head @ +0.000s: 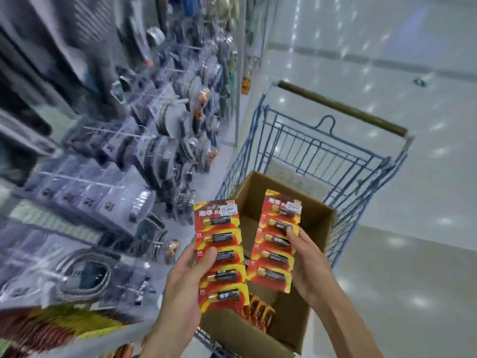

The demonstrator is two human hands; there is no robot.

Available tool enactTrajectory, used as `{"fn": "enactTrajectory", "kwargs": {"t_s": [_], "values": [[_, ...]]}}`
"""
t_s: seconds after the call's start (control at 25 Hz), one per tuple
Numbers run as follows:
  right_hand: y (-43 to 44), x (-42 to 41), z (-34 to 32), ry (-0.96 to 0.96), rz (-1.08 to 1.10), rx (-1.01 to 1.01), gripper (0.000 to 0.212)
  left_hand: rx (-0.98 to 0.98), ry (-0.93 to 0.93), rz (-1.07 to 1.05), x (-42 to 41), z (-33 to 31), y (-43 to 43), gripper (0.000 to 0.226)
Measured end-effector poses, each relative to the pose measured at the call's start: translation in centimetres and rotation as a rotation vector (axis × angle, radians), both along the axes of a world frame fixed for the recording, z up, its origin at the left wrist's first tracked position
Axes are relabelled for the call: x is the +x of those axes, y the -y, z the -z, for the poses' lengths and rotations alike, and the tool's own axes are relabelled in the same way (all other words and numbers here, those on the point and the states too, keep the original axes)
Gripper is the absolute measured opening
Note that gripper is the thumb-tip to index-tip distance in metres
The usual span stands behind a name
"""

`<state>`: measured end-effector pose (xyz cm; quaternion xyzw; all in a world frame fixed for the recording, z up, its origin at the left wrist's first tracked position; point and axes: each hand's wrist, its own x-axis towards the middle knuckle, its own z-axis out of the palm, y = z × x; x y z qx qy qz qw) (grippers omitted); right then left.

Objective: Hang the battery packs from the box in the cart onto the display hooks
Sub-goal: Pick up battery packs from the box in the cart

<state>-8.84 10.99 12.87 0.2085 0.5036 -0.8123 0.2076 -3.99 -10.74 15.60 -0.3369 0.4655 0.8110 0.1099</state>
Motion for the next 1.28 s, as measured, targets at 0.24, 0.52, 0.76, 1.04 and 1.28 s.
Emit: {"fn": "enactTrajectory", "kwargs": {"t_s": [0.24,0.52,0.76,1.04,1.28], "values": [[0.6,3.5,-5.8,-0.148,-0.233,-0.060,0.037,-0.111,-0.172,-0.192,8.3,-4.0,0.1,0.037],[4.3,9.5,-8.4,-0.203,-0.585,-0.184,0.041,-0.237,-0.279,-0.522,21.4,-7.9,0.0,0.036],[13.1,16.8,-11.4,-0.235,-0.896,-0.217,0.043,-0.350,-0.249,-0.901,33.0,-11.4,2.0,0.031],[21.8,27.8,-13.9,-0.253,-1.155,-0.209,0.039,-0.384,-0.239,-1.225,45.8,-13.5,4.8,0.025],[28.6,40.6,-14.3,-0.210,-1.235,-0.250,0.051,-0.407,-0.217,-1.355,59.2,-13.7,8.8,0.032]]}}
